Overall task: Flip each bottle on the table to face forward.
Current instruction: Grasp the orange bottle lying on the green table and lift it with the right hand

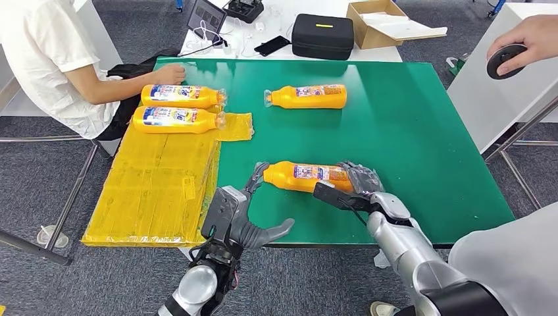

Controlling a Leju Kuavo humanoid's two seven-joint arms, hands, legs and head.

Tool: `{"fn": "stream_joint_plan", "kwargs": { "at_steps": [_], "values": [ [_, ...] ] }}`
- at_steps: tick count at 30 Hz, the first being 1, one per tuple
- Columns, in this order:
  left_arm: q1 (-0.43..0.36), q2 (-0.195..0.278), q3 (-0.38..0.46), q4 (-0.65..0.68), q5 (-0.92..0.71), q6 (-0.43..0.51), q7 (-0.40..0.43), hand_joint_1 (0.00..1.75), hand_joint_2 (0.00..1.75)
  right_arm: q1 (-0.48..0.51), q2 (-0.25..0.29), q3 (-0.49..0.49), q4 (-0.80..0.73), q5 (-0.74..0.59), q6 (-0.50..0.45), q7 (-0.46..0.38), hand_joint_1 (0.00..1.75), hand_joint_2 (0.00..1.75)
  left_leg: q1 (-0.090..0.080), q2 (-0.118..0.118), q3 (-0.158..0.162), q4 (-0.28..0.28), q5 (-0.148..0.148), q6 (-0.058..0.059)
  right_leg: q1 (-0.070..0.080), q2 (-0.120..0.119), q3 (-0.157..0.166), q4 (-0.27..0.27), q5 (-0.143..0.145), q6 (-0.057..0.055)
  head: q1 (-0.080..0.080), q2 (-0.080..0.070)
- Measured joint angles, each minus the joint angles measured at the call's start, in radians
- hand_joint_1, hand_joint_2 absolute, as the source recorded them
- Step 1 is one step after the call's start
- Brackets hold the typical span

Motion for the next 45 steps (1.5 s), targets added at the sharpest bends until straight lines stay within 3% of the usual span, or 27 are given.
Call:
{"fn": "stream_joint_plan", "kwargs": {
  "at_steps": [9, 17, 20, 25, 30, 36, 42, 45],
  "values": [
    [-0.007, -0.005, 0.000, 0.008, 0.018, -0.002, -0.009, 0.00, 1.75, -0.027, -0.015, 0.028, 0.026, -0.016, 0.044, -0.032, 1.75, 1.75, 0.000, 0.000, 0.002, 0.000, 0.000, 0.000, 0.000, 0.000, 0.002, 0.000, 0.000, 0.000, 0.000, 0.000],
    [0.001, -0.006, 0.000, 0.004, 0.034, 0.025, -0.046, 0.00, 1.75, 0.041, -0.005, -0.038, 0.013, -0.283, 0.074, -0.287, 1.75, 1.75, 0.000, 0.000, 0.001, 0.000, -0.001, 0.000, 0.000, 0.000, 0.002, 0.000, 0.000, 0.000, 0.000, 0.000],
    [0.011, -0.005, 0.001, -0.003, 0.057, 0.029, -0.059, 0.00, 1.75, 0.087, 0.013, -0.084, -0.021, -0.372, 0.070, -0.346, 1.75, 1.75, 0.000, -0.001, 0.000, 0.000, -0.001, 0.000, 0.001, 0.000, 0.001, 0.000, 0.000, 0.000, 0.000, 0.000],
    [0.019, -0.005, 0.001, -0.015, 0.084, 0.033, -0.073, 0.00, 1.75, 0.130, 0.032, -0.134, -0.068, -0.436, 0.064, -0.381, 1.75, 1.75, 0.000, -0.001, -0.001, 0.000, -0.001, 0.000, 0.001, 0.000, 0.000, 0.000, 0.000, 0.000, 0.000, 0.000],
    [0.030, -0.003, 0.004, -0.054, 0.118, 0.077, -0.146, 0.00, 1.75, 0.172, 0.046, -0.189, -0.134, -0.546, 0.058, -0.426, 1.75, 1.75, 0.000, -0.002, -0.006, 0.000, 0.000, 0.001, 0.000, -0.001, -0.003, 0.000, 0.000, 0.000, 0.000, 0.000],
    [0.042, 0.004, 0.006, -0.093, 0.122, 0.100, -0.170, 0.00, 1.75, 0.199, 0.052, -0.224, -0.187, -0.574, 0.055, -0.432, 1.75, 1.75, 0.000, -0.003, -0.008, 0.000, 0.000, 0.001, 0.000, -0.001, -0.004, 0.000, -0.001, 0.000, 0.000, 0.000],
    [0.082, 0.013, 0.020, -0.164, 0.125, 0.207, -0.297, 0.00, 1.75, 0.234, 0.063, -0.267, -0.239, -0.652, 0.001, -0.462, 1.75, 1.75, 0.000, -0.003, -0.009, 0.000, -0.001, 0.001, 0.000, -0.001, -0.005, 0.000, -0.001, 0.000, 0.000, 0.000],
    [0.113, 0.026, 0.027, -0.212, 0.148, 0.218, -0.309, 0.00, 1.75, 0.264, 0.073, -0.290, -0.279, -0.681, -0.028, -0.473, 1.75, 1.75, 0.000, -0.003, -0.010, 0.000, -0.001, 0.001, 0.000, -0.001, -0.006, 0.001, -0.001, 0.000, 0.000, 0.000]
  ]
}}
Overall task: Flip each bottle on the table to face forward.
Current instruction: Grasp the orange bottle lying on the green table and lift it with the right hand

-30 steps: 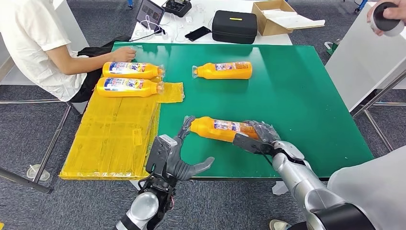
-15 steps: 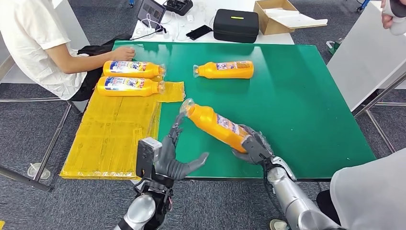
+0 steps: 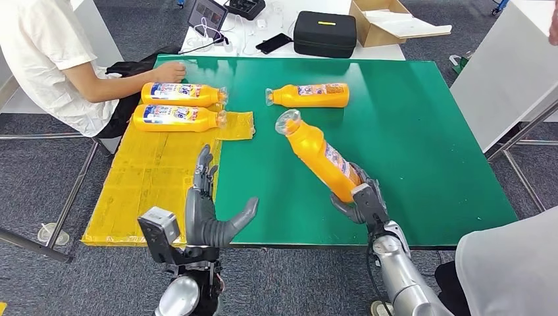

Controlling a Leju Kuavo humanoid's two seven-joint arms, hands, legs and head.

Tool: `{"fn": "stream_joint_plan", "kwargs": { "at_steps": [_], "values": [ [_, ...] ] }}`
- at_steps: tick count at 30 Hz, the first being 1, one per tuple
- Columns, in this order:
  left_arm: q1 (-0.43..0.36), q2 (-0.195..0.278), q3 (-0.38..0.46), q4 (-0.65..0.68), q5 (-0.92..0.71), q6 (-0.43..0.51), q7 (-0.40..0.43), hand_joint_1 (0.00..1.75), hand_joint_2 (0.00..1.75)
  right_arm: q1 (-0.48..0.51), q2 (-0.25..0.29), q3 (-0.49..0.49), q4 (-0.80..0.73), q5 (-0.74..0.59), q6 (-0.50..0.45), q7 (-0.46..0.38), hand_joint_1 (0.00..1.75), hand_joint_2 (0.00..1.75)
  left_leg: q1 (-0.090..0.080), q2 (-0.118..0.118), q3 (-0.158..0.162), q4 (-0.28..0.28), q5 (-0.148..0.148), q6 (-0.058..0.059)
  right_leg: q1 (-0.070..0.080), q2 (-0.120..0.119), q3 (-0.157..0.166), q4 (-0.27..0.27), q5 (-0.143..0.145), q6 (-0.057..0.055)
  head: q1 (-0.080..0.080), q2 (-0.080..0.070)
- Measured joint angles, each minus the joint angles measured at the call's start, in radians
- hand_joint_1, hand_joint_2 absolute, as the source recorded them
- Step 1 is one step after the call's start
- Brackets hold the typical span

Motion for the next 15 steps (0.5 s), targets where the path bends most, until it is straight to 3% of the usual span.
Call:
{"fn": "stream_joint_plan", "kwargs": {
  "at_steps": [4, 8, 15],
  "values": [
    [0.023, 0.014, 0.003, -0.016, 0.046, -0.024, 0.022, 0.00, 1.75, 0.027, 0.017, -0.018, -0.050, -0.017, -0.013, -0.009, 1.75, 1.75, 0.000, 0.000, 0.000, 0.000, 0.000, 0.000, 0.000, 0.000, -0.001, 0.000, 0.000, 0.000, 0.000, 0.000],
    [0.023, 0.017, 0.006, 0.000, 0.140, -0.106, 0.087, 0.00, 1.75, 0.047, 0.042, -0.003, -0.105, -0.016, 0.016, -0.009, 1.75, 1.75, 0.000, 0.000, 0.000, 0.000, 0.000, 0.000, 0.000, 0.000, -0.001, 0.000, 0.000, 0.000, 0.000, 0.000],
    [0.000, 0.015, 0.011, 0.037, 0.234, -0.208, 0.155, 0.00, 1.75, 0.078, 0.092, 0.135, -0.233, -0.015, 0.061, 0.010, 1.75, 1.75, 0.000, 0.001, 0.000, 0.000, 0.001, 0.000, 0.001, 0.000, -0.001, 0.000, 0.000, 0.000, 0.000, 0.000]
  ]
}}
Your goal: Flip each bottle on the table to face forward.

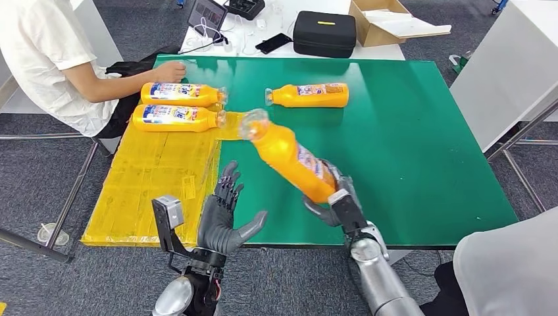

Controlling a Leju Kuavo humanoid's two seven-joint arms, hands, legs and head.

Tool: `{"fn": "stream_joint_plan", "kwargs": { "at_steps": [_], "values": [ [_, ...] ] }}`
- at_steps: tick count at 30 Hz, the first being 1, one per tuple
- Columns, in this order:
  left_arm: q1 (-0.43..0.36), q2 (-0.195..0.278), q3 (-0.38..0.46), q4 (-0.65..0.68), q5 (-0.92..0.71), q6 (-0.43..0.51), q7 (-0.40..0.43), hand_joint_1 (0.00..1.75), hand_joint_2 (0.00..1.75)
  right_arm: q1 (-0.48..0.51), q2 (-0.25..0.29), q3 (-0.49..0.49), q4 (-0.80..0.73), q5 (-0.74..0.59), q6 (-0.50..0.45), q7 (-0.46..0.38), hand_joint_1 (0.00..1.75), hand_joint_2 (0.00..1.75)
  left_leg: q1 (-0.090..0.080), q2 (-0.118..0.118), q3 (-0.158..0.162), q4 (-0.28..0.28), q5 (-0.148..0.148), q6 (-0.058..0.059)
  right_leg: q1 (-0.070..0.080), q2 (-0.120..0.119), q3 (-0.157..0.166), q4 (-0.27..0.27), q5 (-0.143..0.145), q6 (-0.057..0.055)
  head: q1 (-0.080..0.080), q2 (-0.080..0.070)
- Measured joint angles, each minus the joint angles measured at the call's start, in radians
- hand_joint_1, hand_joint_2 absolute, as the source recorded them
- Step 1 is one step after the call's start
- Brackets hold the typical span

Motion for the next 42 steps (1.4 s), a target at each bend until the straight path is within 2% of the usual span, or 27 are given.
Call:
{"fn": "stream_joint_plan", "kwargs": {
  "at_steps": [6, 14, 28, 29, 32, 33, 42],
  "values": [
    [-0.029, -0.009, 0.004, 0.013, 0.017, -0.009, 0.005, 0.00, 1.75, 0.001, 0.019, 0.111, -0.070, -0.006, 0.020, 0.013, 1.75, 1.75, 0.000, 0.000, 0.000, 0.000, 0.000, 0.000, 0.000, 0.000, 0.000, 0.000, 0.000, 0.000, 0.000, 0.000],
    [-0.059, -0.022, 0.026, 0.015, 0.030, 0.018, -0.007, 0.00, 1.75, 0.002, 0.031, 0.198, -0.099, -0.004, 0.031, 0.020, 1.75, 1.75, 0.000, 0.000, 0.000, 0.000, 0.000, 0.000, 0.000, 0.000, 0.000, 0.000, 0.000, 0.000, 0.000, 0.000],
    [-0.070, -0.027, 0.040, 0.008, 0.031, 0.024, -0.022, 0.00, 1.75, 0.005, 0.032, 0.261, -0.111, -0.023, 0.050, 0.025, 1.75, 1.75, 0.000, 0.000, 0.000, 0.000, 0.000, 0.000, 0.000, 0.000, 0.000, 0.000, 0.000, 0.000, 0.000, 0.000],
    [-0.070, -0.027, 0.040, 0.006, 0.031, 0.024, -0.024, 0.14, 1.75, 0.005, 0.032, 0.265, -0.109, -0.029, 0.054, 0.025, 1.75, 1.75, 0.000, 0.000, 0.000, 0.000, 0.000, 0.000, 0.000, 0.000, 0.000, 0.000, 0.000, 0.000, 0.000, 0.000],
    [-0.071, -0.028, 0.040, 0.004, 0.030, 0.026, -0.035, 1.40, 1.75, 0.005, 0.034, 0.275, -0.104, -0.051, 0.071, 0.022, 1.75, 1.75, 0.000, 0.000, 0.000, 0.000, 0.000, 0.000, 0.000, 0.000, 0.000, 0.000, 0.000, 0.000, 0.000, 0.000],
    [-0.071, -0.028, 0.040, 0.004, 0.030, 0.026, -0.041, 1.71, 1.75, 0.005, 0.034, 0.277, -0.104, -0.062, 0.083, 0.021, 1.75, 1.75, 0.000, 0.000, 0.000, 0.000, 0.000, 0.000, 0.000, 0.000, 0.000, 0.000, 0.000, 0.000, 0.000, 0.000],
    [-0.070, -0.028, 0.040, -0.006, 0.045, -0.010, -0.066, 1.75, 1.75, 0.005, 0.037, 0.285, -0.099, -0.153, 0.174, 0.022, 1.75, 1.75, 0.000, 0.000, 0.000, 0.000, 0.000, 0.000, 0.000, 0.000, 0.000, 0.000, 0.000, 0.000, 0.000, 0.000]
  ]
}}
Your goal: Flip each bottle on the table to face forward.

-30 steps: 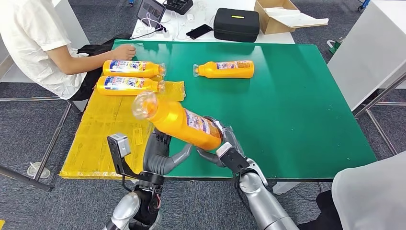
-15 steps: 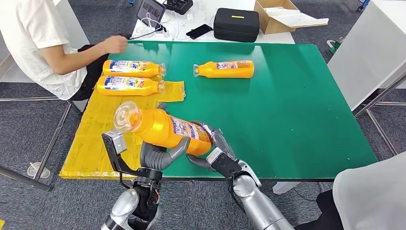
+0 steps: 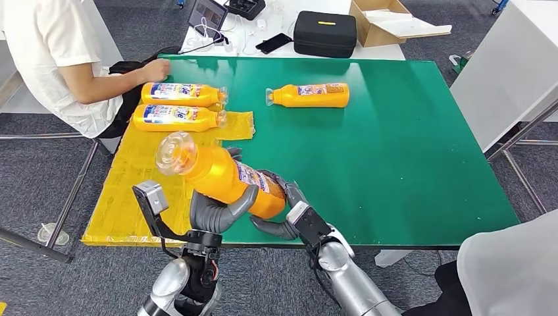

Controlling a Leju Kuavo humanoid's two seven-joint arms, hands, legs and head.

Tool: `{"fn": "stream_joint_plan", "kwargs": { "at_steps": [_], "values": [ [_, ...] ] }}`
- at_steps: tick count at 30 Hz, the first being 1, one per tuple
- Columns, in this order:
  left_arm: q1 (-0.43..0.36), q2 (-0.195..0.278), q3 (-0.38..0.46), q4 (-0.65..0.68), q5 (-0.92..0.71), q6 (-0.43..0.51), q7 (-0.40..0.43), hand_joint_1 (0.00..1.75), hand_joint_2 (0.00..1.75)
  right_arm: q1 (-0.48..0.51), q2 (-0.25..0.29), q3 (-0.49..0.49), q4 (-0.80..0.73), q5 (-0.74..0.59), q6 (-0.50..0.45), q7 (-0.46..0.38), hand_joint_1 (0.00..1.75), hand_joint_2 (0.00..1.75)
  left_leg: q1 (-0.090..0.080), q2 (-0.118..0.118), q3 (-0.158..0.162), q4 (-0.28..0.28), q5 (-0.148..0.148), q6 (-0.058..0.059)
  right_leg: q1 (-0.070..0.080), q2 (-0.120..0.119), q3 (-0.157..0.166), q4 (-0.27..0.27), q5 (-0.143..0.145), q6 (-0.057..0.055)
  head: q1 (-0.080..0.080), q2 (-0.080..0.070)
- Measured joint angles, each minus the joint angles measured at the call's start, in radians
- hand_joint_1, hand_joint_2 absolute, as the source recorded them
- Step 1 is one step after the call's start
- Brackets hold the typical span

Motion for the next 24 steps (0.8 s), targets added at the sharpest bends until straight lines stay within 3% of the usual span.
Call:
{"fn": "stream_joint_plan", "kwargs": {
  "at_steps": [7, 8, 11, 12, 16, 18, 22, 24],
  "values": [
    [0.001, 0.000, 0.001, -0.013, 0.000, -0.005, -0.007, 1.75, 1.75, 0.000, 0.006, 0.001, 0.009, -0.059, 0.059, -0.001, 1.75, 1.75, 0.000, 0.000, 0.000, 0.000, 0.000, 0.000, 0.000, 0.000, 0.000, 0.000, 0.000, 0.000, 0.000, 0.000],
    [0.001, 0.000, 0.001, -0.014, 0.000, -0.006, -0.007, 1.75, 1.75, 0.001, 0.007, 0.001, 0.011, -0.062, 0.063, -0.001, 1.63, 1.75, 0.000, 0.000, 0.000, 0.000, 0.000, 0.000, 0.000, 0.000, 0.000, 0.000, 0.000, 0.000, 0.000, 0.000],
    [0.001, 0.000, 0.001, -0.015, 0.000, -0.009, -0.008, 1.75, 1.75, 0.001, 0.009, 0.001, 0.016, -0.068, 0.070, -0.001, 0.32, 1.75, 0.000, 0.000, 0.000, 0.000, 0.000, 0.000, 0.000, 0.000, 0.000, 0.000, 0.000, 0.000, 0.000, 0.000],
    [0.001, 0.000, 0.002, -0.016, -0.001, -0.010, -0.008, 1.75, 1.75, 0.001, 0.010, 0.001, 0.017, -0.070, 0.073, -0.001, 0.00, 1.75, 0.000, 0.000, 0.000, 0.000, 0.000, 0.000, 0.000, 0.000, 0.000, 0.000, 0.000, 0.000, 0.000, 0.000],
    [0.002, 0.003, 0.005, -0.031, -0.050, 0.029, -0.037, 1.75, 1.75, 0.006, 0.010, -0.007, 0.026, -0.058, 0.010, 0.001, 0.00, 0.00, 0.000, 0.000, 0.000, 0.000, 0.000, 0.000, 0.000, 0.000, 0.000, 0.000, 0.000, 0.000, 0.000, 0.000],
    [0.005, 0.007, 0.014, -0.046, -0.120, 0.087, -0.057, 1.75, 1.75, 0.016, 0.013, -0.025, 0.029, -0.031, -0.126, -0.018, 0.00, 0.00, 0.000, 0.000, 0.000, 0.000, 0.000, 0.000, 0.000, 0.000, 0.000, 0.000, 0.000, 0.000, 0.000, 0.000],
    [0.031, 0.031, 0.057, -0.085, -0.286, 0.192, -0.063, 1.75, 1.75, 0.050, 0.018, -0.118, 0.012, 0.061, -0.544, -0.092, 0.00, 0.00, 0.000, 0.000, 0.000, 0.000, 0.000, 0.000, 0.000, 0.000, 0.000, 0.000, 0.000, 0.000, 0.000, 0.000],
    [0.043, 0.047, 0.084, -0.104, -0.355, 0.228, -0.063, 1.75, 1.75, 0.072, 0.017, -0.184, -0.019, 0.098, -0.676, -0.106, 0.00, 0.00, 0.000, 0.000, 0.000, 0.000, 0.000, 0.000, 0.000, 0.000, 0.000, 0.000, 0.000, 0.000, 0.000, 0.000]
  ]
}}
